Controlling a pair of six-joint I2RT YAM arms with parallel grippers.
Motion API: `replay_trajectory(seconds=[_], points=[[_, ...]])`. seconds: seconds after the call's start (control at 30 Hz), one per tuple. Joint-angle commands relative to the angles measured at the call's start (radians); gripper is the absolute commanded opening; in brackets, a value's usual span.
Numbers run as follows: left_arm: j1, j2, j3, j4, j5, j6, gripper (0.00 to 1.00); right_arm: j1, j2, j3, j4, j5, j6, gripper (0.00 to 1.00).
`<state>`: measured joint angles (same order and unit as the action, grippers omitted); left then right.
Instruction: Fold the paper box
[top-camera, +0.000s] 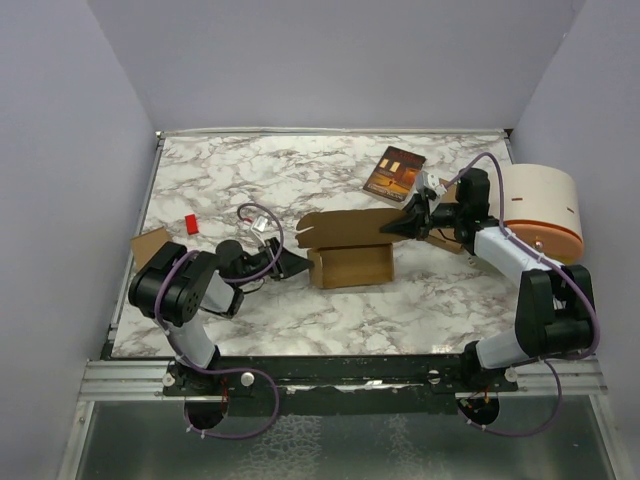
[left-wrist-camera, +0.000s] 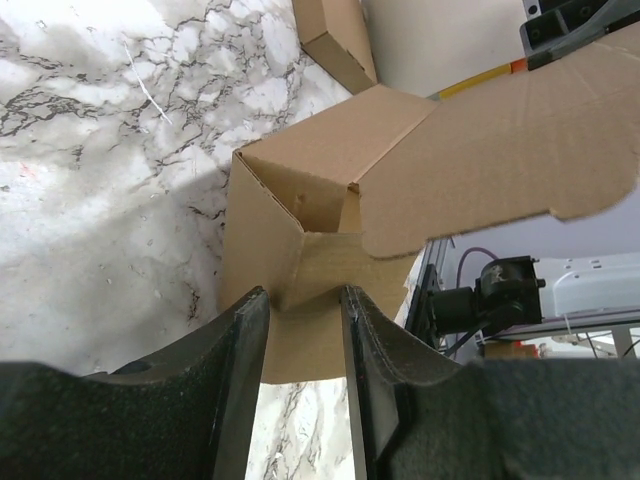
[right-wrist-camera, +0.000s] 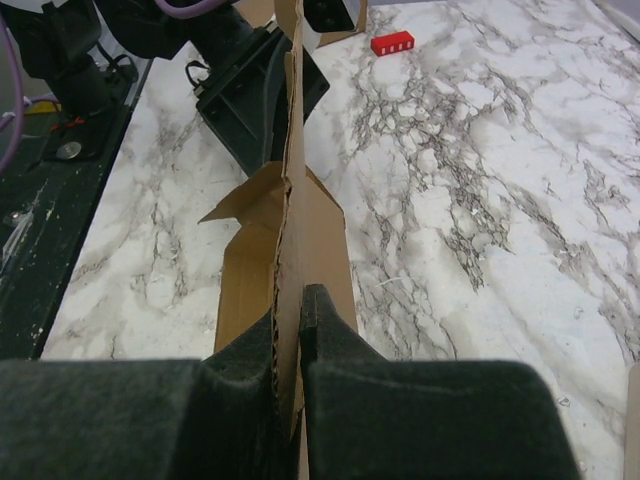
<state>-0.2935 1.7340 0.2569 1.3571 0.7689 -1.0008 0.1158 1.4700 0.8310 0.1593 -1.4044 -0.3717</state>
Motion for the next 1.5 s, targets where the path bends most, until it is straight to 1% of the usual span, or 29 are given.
replay_trajectory(seconds=[0.0,0.17,0.33,0.47,0.6,0.7,0.77,1.03,1.17,1.33,1.47], points=[[-0.016,-0.031,0.022,-0.094,-0.024,0.058,0.39,-0.004,0.007,-0.007,0.028,0.006,-0.015,0.01],[-0.021,-0.015,0.031,-0.121,-0.024,0.089,0.4,-0.004,0.008,-0.006,0.03,0.004,-0.009,0.01],[-0.03,0.023,0.037,-0.081,-0.02,0.09,0.43,-0.005,0.009,-0.008,0.035,0.002,-0.004,0.01],[-0.048,0.015,0.044,-0.072,-0.029,0.097,0.47,-0.004,0.012,-0.011,0.045,0.0,0.004,0.01],[-0.061,-0.01,0.054,-0.116,-0.062,0.123,0.48,-0.002,0.012,-0.014,0.054,0.0,0.01,0.01],[-0.077,-0.031,0.059,-0.178,-0.116,0.146,0.48,0.0,0.012,-0.015,0.059,0.004,0.015,0.01],[-0.09,-0.073,0.062,-0.222,-0.165,0.164,0.47,0.002,0.011,-0.017,0.062,0.006,0.017,0.01],[-0.153,-0.12,0.082,-0.32,-0.31,0.195,0.45,0.011,0.008,-0.026,0.084,0.004,0.035,0.01],[-0.18,-0.127,0.093,-0.373,-0.371,0.207,0.45,0.012,-0.004,-0.047,0.169,-0.011,0.116,0.01],[-0.22,-0.151,0.107,-0.452,-0.484,0.233,0.45,0.014,-0.007,-0.081,0.3,-0.014,0.249,0.01],[-0.256,-0.185,0.131,-0.549,-0.578,0.269,0.45,0.023,0.008,-0.079,0.323,0.0,0.3,0.01]])
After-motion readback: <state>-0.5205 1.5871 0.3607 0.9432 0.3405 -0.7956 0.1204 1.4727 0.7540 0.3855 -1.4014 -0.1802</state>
